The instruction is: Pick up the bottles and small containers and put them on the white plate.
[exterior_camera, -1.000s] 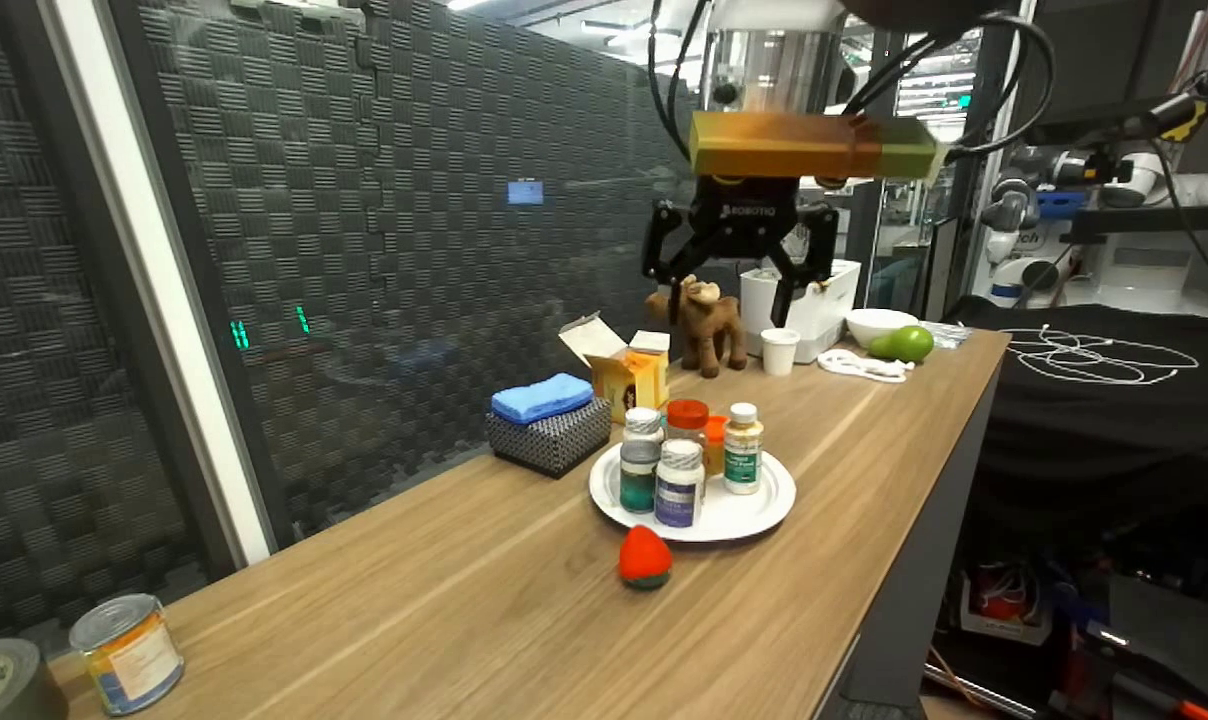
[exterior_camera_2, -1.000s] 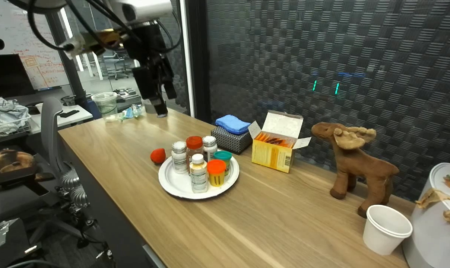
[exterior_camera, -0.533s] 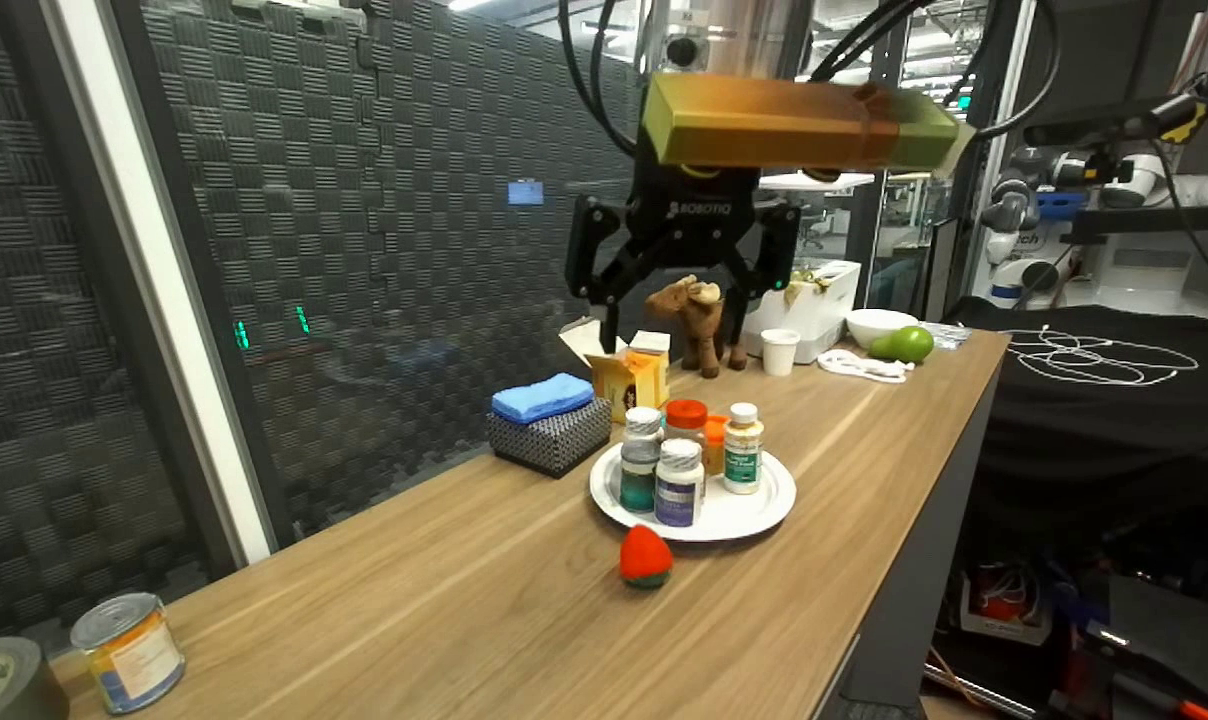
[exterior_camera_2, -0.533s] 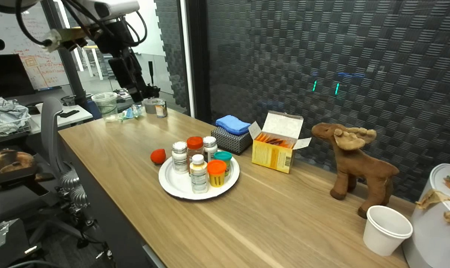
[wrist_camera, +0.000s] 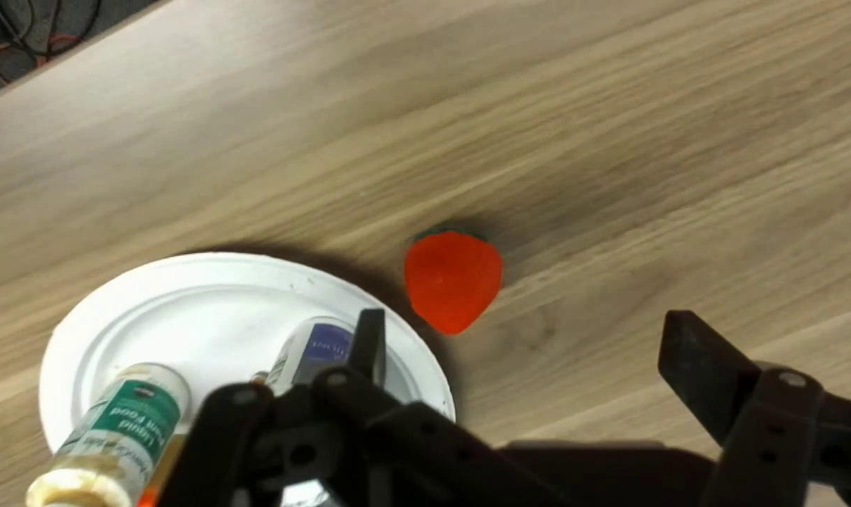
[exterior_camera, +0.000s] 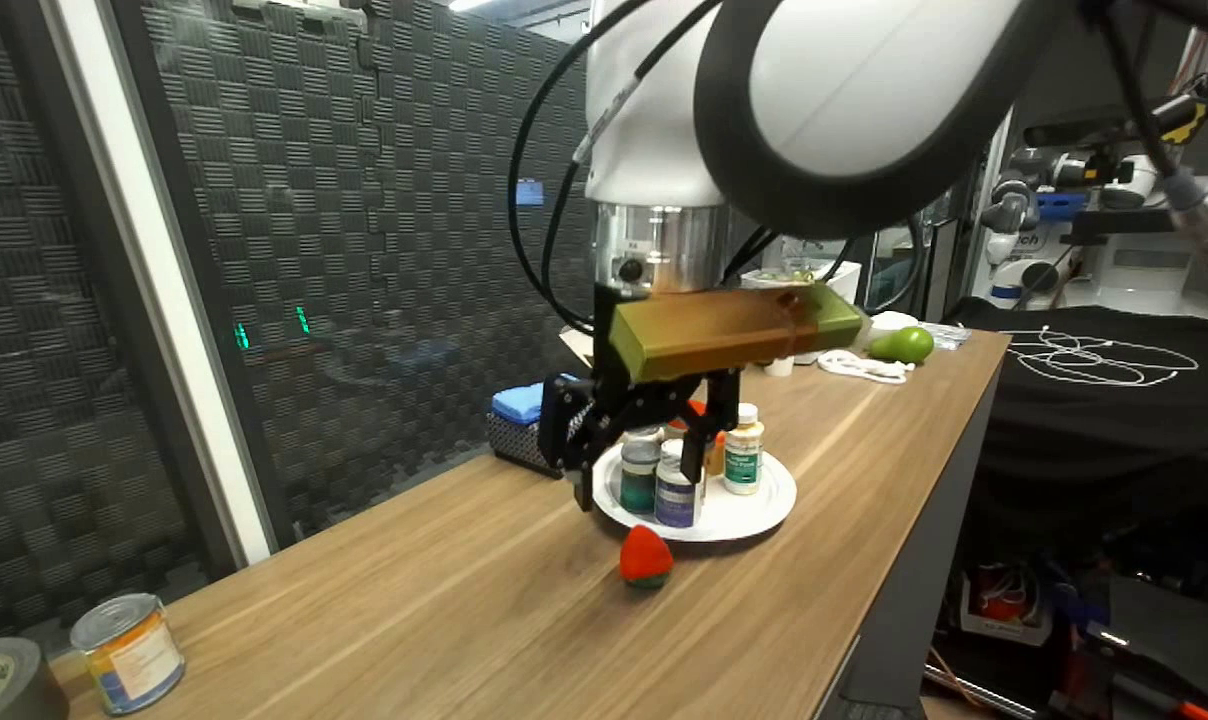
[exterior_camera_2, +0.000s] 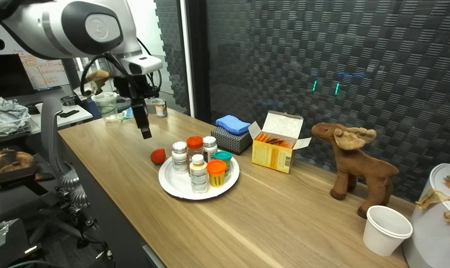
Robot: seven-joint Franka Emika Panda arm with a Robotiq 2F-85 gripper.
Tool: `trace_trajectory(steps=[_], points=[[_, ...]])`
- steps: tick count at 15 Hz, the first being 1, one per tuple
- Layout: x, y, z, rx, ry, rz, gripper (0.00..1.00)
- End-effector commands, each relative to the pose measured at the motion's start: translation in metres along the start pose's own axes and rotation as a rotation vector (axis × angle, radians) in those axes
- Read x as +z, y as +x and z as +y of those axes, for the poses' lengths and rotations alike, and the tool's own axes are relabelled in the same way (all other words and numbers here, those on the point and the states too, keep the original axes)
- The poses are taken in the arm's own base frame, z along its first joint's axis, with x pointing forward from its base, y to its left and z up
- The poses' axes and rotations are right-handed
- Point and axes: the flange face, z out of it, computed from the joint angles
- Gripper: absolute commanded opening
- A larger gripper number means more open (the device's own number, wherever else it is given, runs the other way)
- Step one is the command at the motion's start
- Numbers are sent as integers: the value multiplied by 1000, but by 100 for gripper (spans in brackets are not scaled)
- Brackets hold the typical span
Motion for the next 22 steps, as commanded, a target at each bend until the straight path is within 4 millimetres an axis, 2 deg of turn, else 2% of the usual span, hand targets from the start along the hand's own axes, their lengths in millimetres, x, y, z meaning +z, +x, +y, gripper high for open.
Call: trace_trajectory(steps=[1,3,6,13,14,16,21,22], points=[[30,12,-12,-36,5,-53,100],[45,12,-13,-37,-15,-83,100],[58,13,-12,-29,-32,-99,100],[71,18,-11,-27,-54,-87,100],[73,19,-10,-25,-58,-87,80],[76,20,-9,-24,-63,-87,68],[80,23,-7,-21,-75,-87,28],[77,23,-7,-20,-72,-82,25]])
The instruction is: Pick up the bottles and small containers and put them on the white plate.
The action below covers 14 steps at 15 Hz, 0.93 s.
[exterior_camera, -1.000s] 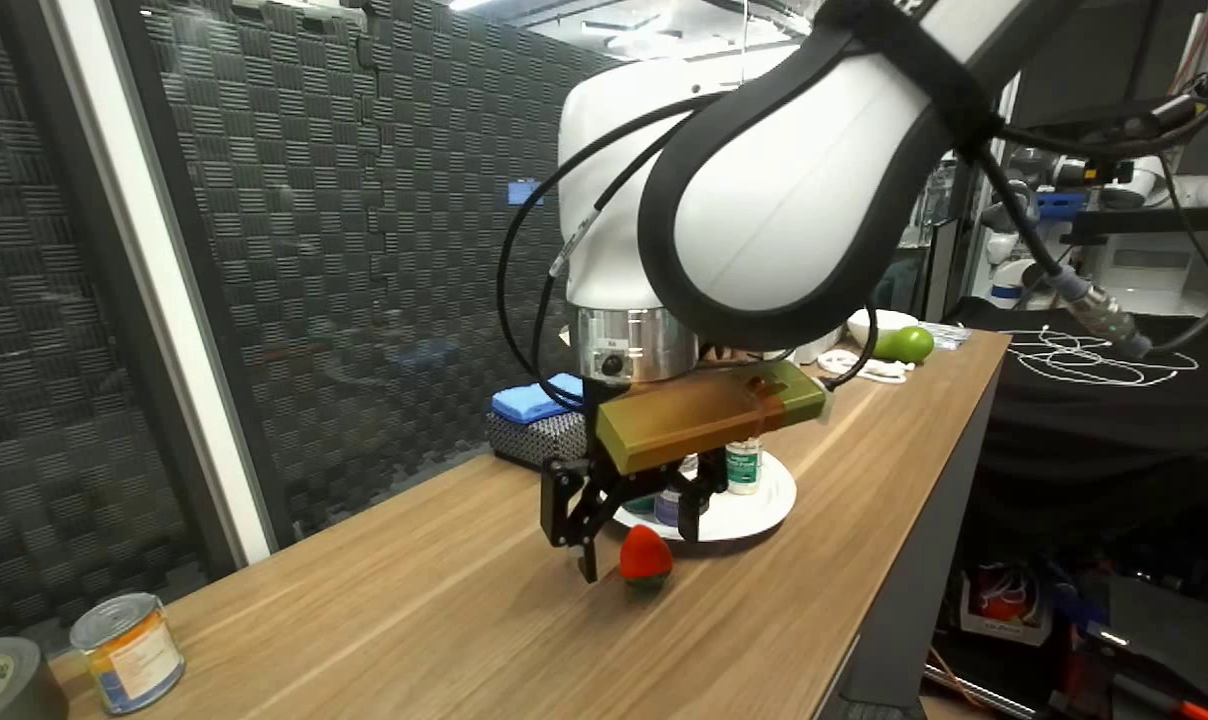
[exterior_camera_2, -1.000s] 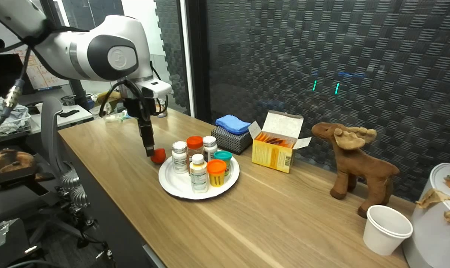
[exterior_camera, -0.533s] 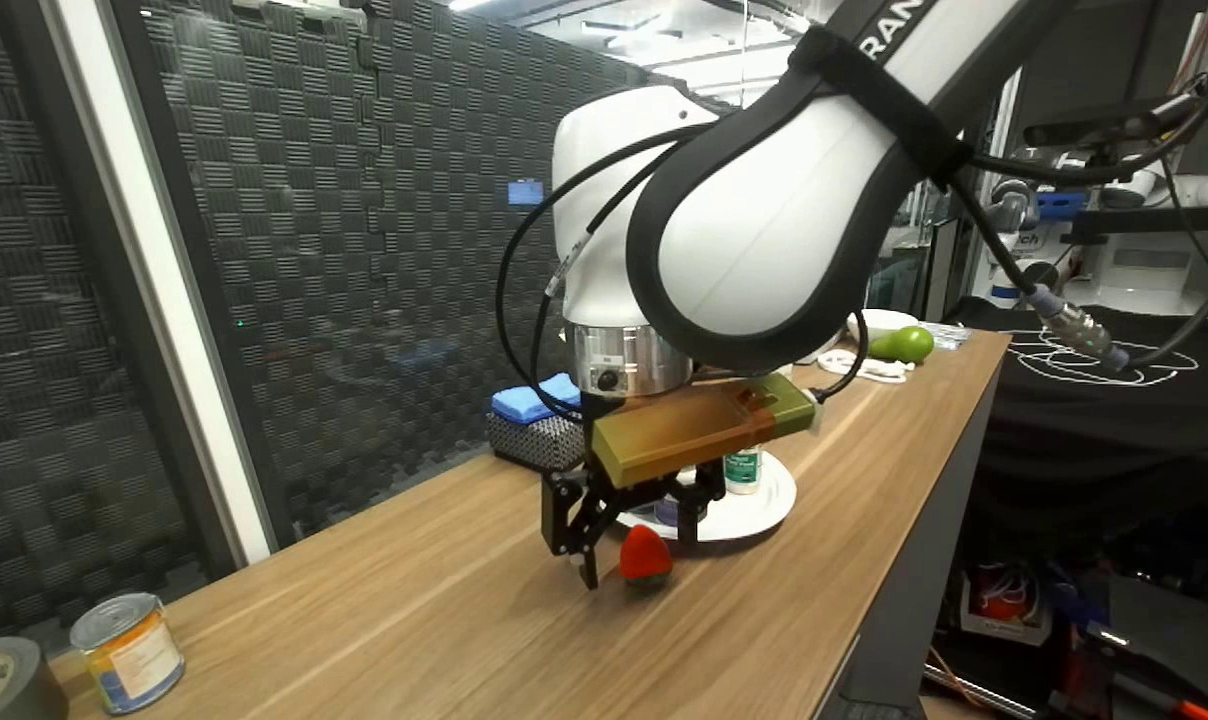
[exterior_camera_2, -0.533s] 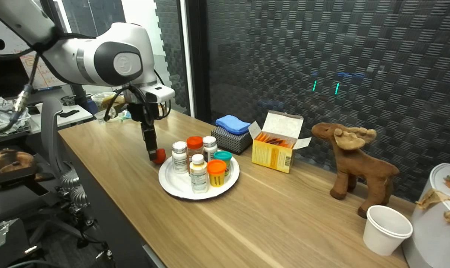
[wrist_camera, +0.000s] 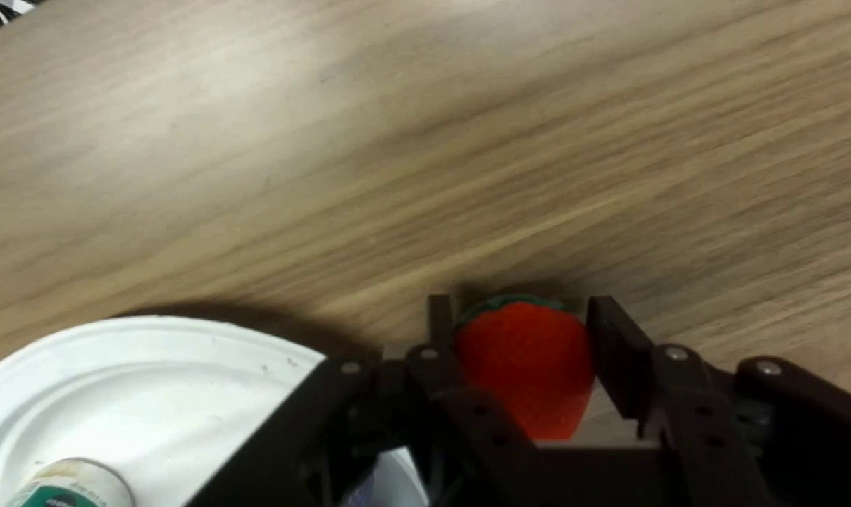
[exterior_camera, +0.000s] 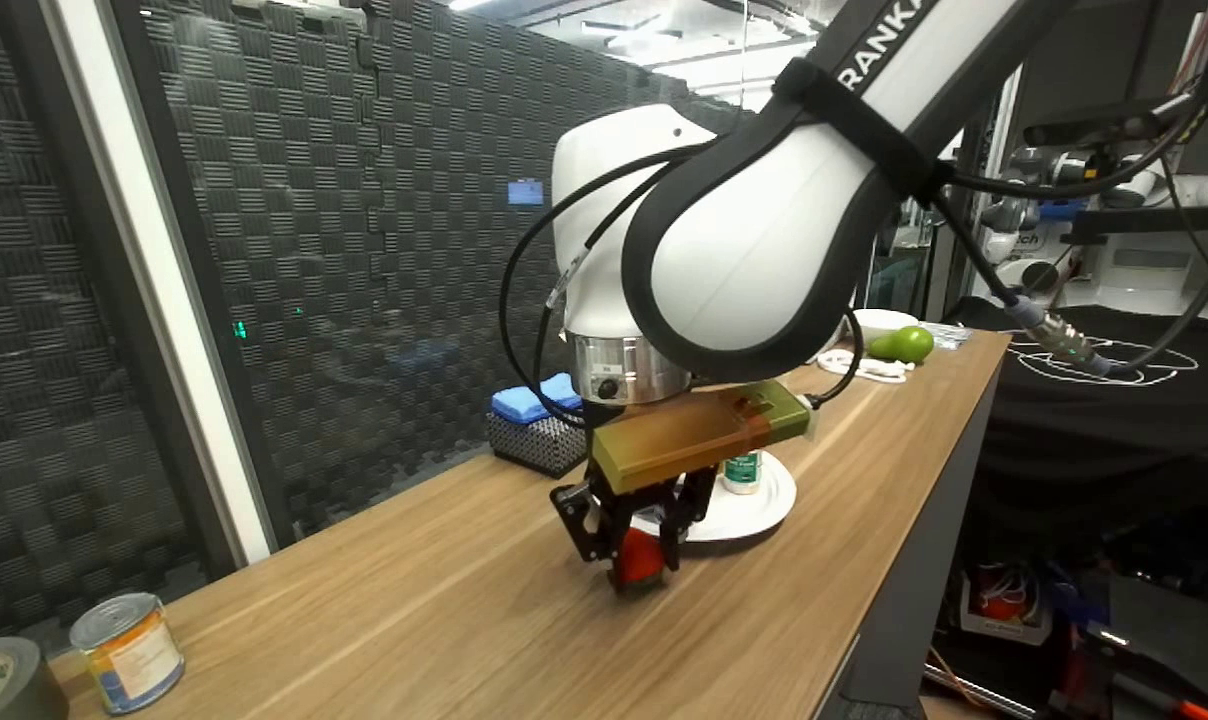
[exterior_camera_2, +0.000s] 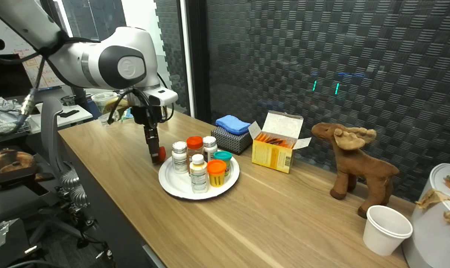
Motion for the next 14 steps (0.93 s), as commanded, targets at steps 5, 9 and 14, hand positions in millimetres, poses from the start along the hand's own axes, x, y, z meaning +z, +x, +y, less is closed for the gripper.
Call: trace_trajectory(steps=[5,9,14], points=[[-39,-10,5,13,24,59,25],[-66,-27,23,43,36,79,25],[-61,-44,50,90,0,52,25]])
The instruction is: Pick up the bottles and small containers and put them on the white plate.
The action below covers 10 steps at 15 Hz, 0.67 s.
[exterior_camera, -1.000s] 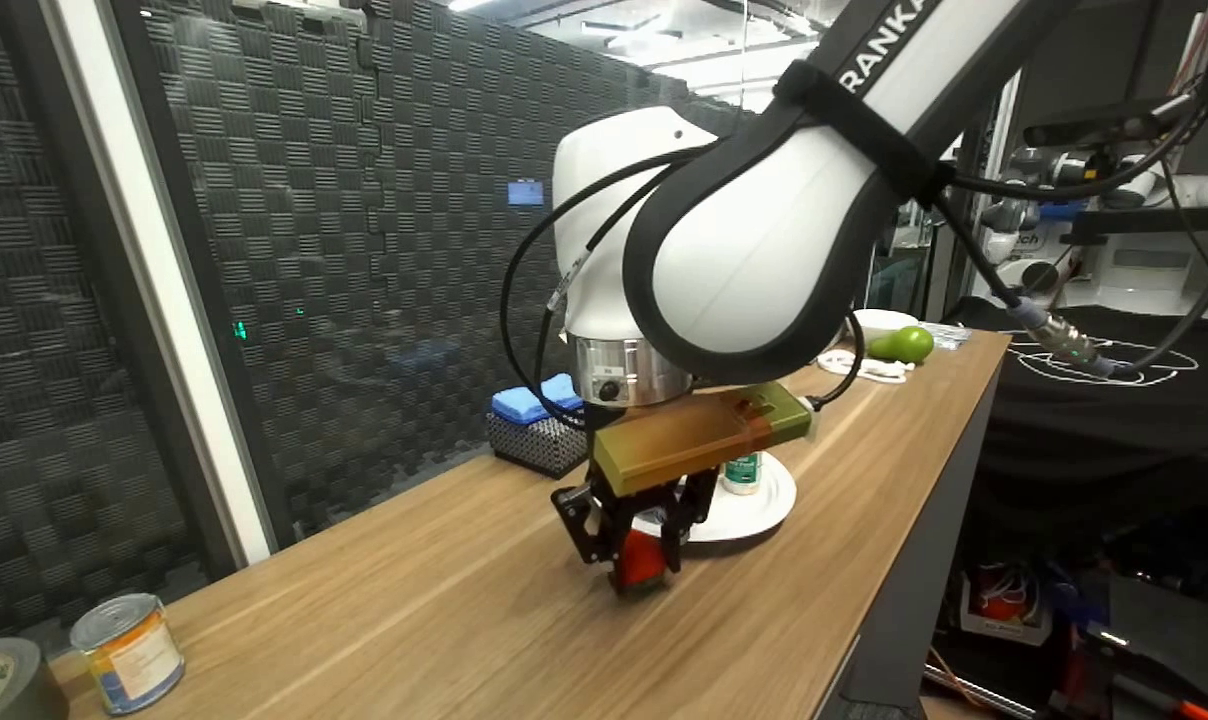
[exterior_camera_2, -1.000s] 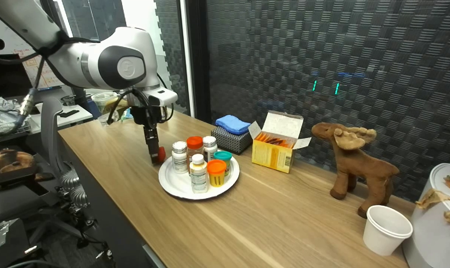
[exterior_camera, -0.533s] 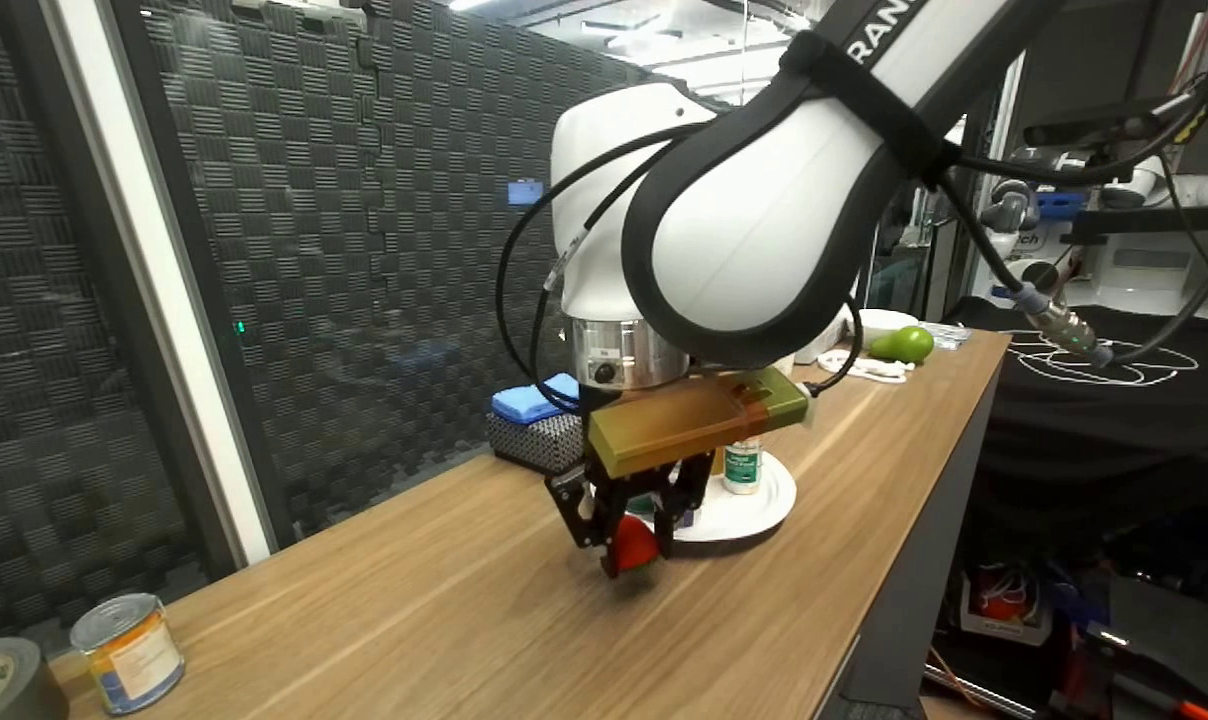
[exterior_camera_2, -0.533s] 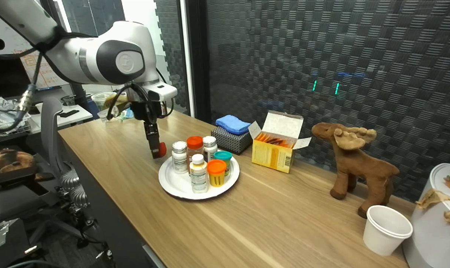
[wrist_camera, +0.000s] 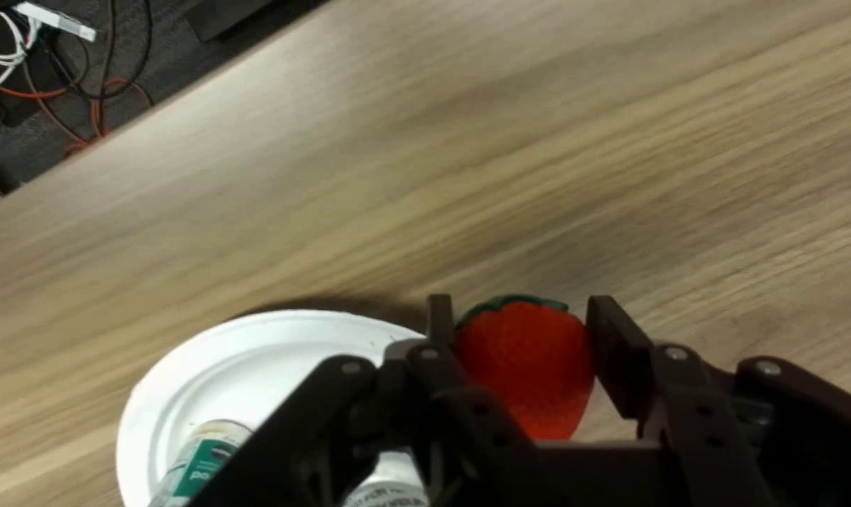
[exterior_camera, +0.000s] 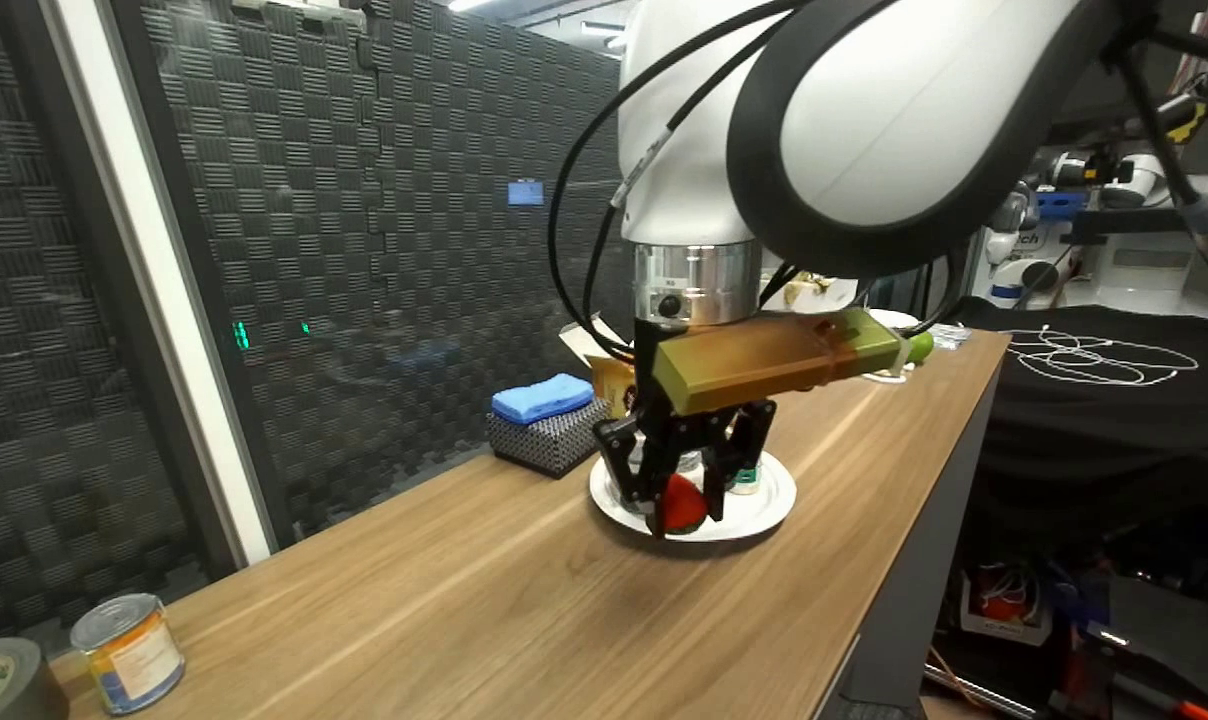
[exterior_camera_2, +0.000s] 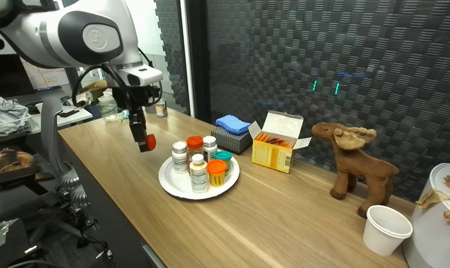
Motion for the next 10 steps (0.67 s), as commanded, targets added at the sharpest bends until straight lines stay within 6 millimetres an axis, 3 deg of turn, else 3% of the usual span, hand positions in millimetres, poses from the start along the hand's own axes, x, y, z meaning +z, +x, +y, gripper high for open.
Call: trace_trajectory(steps=[1,10], points=[[-2,-11,23,52,-32,-11,25],[16,30,63,236,-113,12,25]])
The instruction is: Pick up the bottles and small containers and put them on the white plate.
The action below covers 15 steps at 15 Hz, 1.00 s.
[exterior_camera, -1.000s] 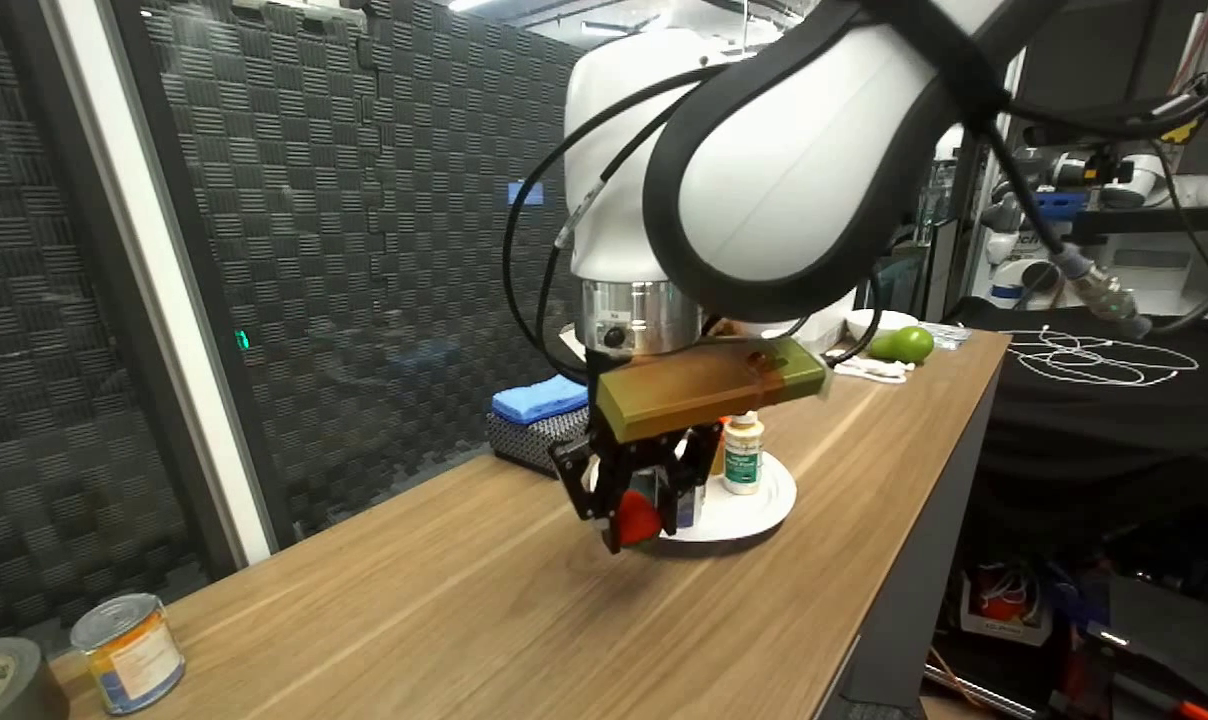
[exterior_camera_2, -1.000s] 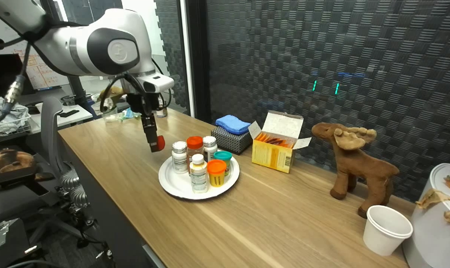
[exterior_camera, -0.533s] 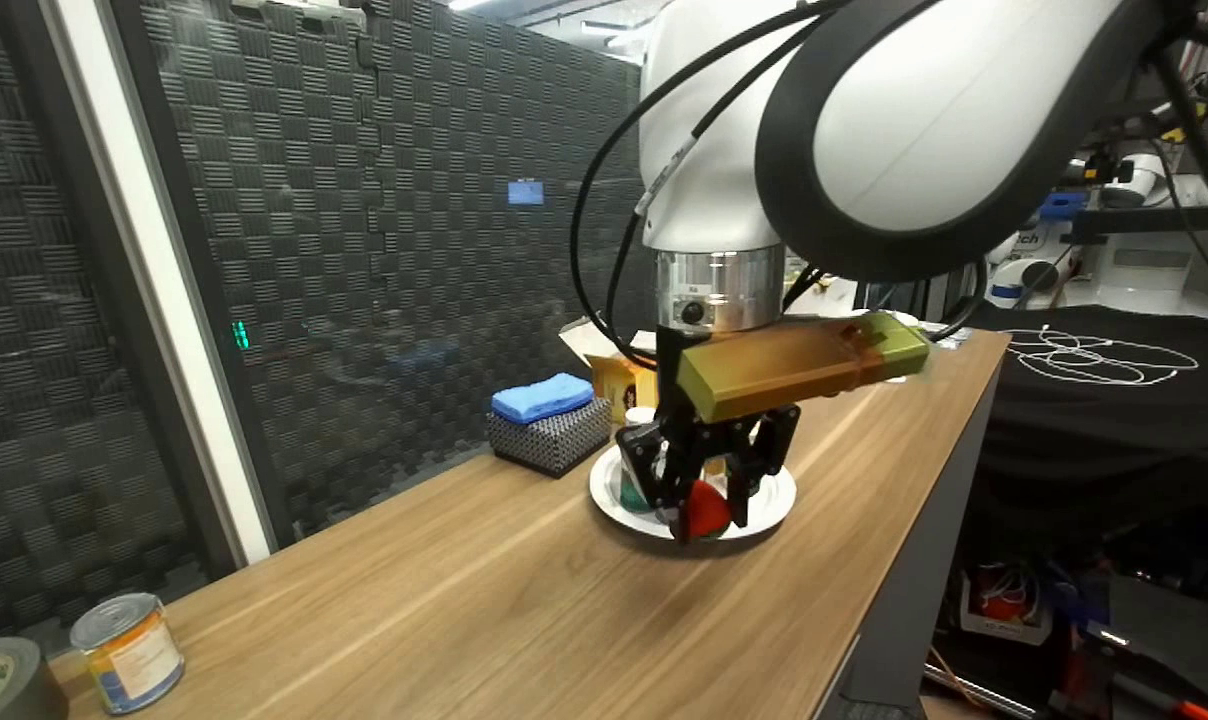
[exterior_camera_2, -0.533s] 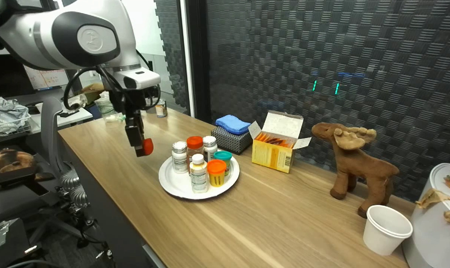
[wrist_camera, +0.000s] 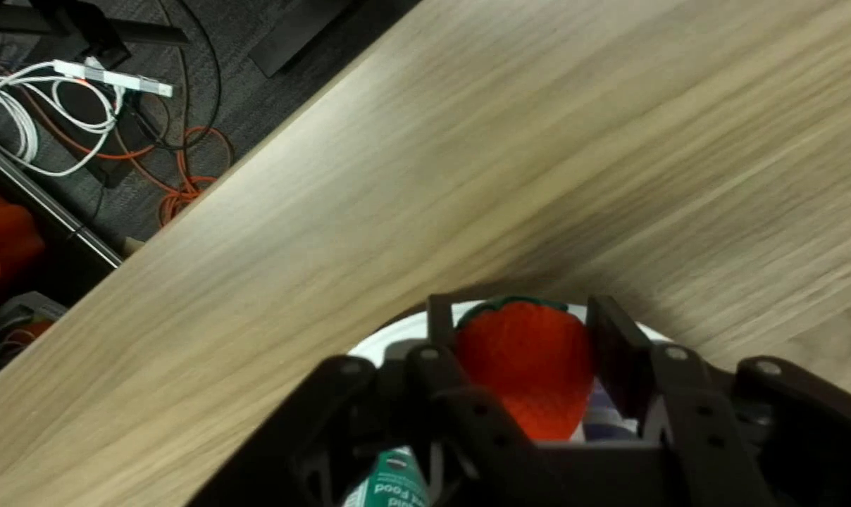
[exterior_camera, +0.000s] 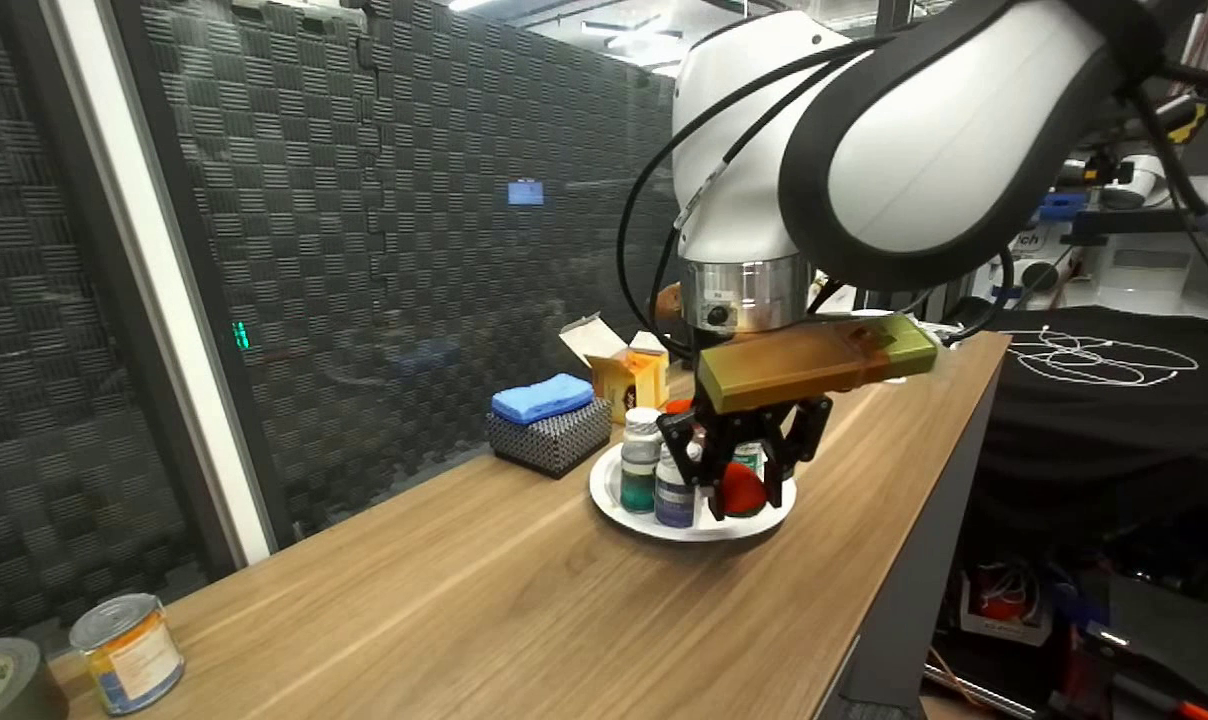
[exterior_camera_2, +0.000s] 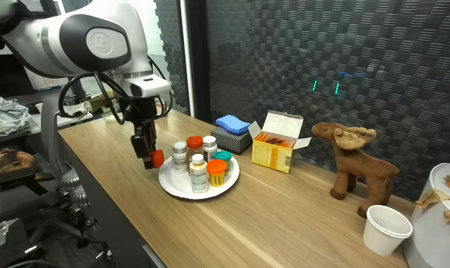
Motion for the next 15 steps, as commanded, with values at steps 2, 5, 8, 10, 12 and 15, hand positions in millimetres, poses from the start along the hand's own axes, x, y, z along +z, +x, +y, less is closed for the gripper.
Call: trace_trajectory(steps=[2,5,8,10,12,15], points=[[3,23,11,78,-35,21,25],[1,33,14,95,-13,38,76],[-12,38,15,107,16,59,99],[-24,36,19,108,24,69,100],[-41,28,26,97,28,64,100],[-84,10,37,7,53,70,100]])
